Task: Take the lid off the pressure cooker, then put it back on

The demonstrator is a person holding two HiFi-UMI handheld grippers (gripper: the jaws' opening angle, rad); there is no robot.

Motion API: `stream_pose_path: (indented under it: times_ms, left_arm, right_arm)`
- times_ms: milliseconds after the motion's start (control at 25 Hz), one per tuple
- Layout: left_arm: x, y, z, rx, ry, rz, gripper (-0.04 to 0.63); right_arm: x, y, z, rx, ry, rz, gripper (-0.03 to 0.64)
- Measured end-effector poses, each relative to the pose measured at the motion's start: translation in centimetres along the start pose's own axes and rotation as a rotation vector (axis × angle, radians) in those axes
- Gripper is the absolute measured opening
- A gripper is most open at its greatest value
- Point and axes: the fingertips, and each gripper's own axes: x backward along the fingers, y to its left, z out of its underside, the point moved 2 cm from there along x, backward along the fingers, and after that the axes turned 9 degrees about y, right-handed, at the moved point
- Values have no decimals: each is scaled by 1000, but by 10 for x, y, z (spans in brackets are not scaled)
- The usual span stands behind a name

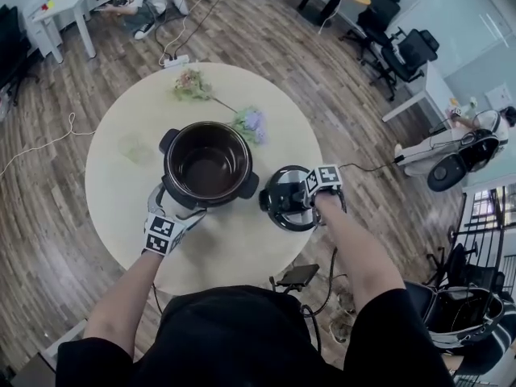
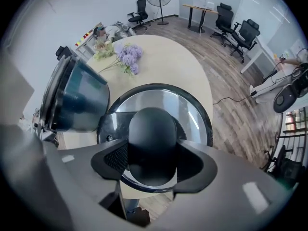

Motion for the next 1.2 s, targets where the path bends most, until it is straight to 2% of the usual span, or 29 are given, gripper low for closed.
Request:
stream_pose_path:
  times_ms: [280,600,920,1040,1200]
  left_arm:
    - [2,1,-6,-5,-11,-1,591]
    - [4,-1,-4,-5,-21,1,591]
    - [1,-9,-11,0,-27,3,591]
    - [1,-18,-20,2,-25,3,591]
    - [4,-1,2,-1,-33,9,591]
  right_arm:
    - [117,4,-48,3,-100,10,284]
    - [215,86,-94,51,-204,-89,284]
    - [233,195,-109,182,-169,-139,284]
    - [230,226,-106,252,-138,-125,284]
    - [194,286,-105,315,-98,-76,284]
